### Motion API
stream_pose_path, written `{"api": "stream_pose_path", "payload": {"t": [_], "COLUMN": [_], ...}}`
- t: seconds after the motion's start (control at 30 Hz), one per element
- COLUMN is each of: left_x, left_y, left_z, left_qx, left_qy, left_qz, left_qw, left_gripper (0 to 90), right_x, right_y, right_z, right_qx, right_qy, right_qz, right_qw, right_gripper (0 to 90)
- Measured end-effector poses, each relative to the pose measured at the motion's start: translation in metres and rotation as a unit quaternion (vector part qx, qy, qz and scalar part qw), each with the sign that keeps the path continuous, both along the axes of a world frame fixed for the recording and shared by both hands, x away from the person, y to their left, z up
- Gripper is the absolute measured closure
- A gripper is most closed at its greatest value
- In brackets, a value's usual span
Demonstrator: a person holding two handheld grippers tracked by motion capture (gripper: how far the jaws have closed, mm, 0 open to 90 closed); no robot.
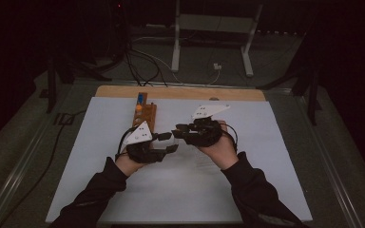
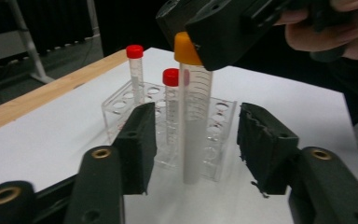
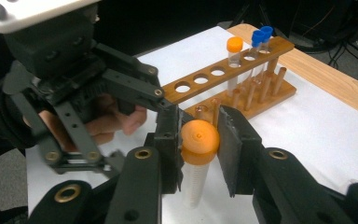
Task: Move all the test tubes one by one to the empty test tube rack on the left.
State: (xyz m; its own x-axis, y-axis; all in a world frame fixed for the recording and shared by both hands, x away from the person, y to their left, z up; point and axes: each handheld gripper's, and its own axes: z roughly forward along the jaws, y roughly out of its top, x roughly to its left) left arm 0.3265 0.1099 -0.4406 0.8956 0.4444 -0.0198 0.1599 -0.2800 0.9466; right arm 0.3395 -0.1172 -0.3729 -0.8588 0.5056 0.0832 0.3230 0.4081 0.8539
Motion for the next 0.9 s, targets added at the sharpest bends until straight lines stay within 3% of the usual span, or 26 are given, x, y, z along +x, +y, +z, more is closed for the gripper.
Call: {"api": "stream_pose_path", "payload": {"t": [0.4,0.83,0.9], "left_x": [0.0016,0.0,-0.0002], "left_y": [-0.0019,0.0001,0.0007], "left_z": [-0.0011,0.0008,0.002], "left_qx": [0.002,0.005,0.004], "left_qy": [-0.002,-0.007,-0.008], "left_qz": [-0.003,-0.007,-0.006], "left_qw": [1.0,0.9999,0.9999], "left_gripper": [72.1,76.1,76.1], "right_x": [-0.0027,-0.0041,-0.0046], "right_y": [0.0062,0.0076,0.0075], "right_z": [0.0002,0.0004,0.0003], "right_qx": [-0.002,0.001,0.006], "right_qy": [0.001,-0.002,-0.005], "right_qz": [0.011,0.014,0.014], "right_qw": [0.9999,0.9999,0.9999], "right_gripper": [70.2,69.7,64.4]}}
